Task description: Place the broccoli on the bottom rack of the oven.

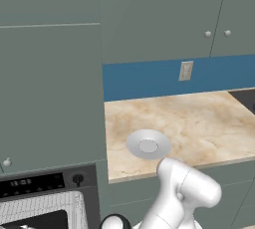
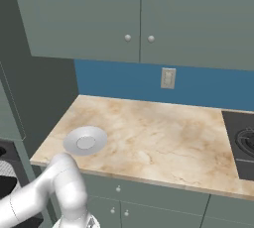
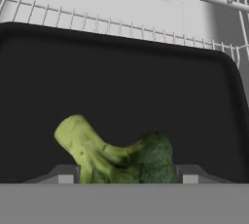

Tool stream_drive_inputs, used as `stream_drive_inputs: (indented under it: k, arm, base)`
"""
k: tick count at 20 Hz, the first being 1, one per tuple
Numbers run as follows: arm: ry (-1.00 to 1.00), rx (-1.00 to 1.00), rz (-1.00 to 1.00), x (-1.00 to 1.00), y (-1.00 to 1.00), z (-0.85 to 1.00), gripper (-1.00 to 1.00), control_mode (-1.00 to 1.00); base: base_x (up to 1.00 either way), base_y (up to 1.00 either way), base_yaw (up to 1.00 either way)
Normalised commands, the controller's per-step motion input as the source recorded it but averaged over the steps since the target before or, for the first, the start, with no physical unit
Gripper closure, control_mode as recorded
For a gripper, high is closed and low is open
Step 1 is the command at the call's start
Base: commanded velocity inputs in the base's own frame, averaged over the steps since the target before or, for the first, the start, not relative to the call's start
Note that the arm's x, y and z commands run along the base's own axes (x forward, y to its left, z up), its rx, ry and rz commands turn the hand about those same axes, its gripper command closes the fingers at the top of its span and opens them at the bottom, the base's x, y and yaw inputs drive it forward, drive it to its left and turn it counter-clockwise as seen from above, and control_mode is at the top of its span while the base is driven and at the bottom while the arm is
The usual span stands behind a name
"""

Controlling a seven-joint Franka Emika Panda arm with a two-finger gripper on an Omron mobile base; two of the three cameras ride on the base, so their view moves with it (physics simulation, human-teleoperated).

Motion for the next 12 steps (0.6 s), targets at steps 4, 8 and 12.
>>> stream_drive_inputs:
  k: [4,8,12]
  arm:
    - [0.0,0.03,0.0,0.0,-0.09,-0.26,1.0,-1.0]
    - [0.0,0.02,0.0,0.0,-0.14,-0.24,1.0,-1.0]
    - [0.0,0.0,0.0,0.0,-0.02,-0.21,1.0,-1.0]
  base:
    - [0.0,0.0,0.0]
    - [0.0,0.0,0.0]
    - [0.0,0.0,0.0]
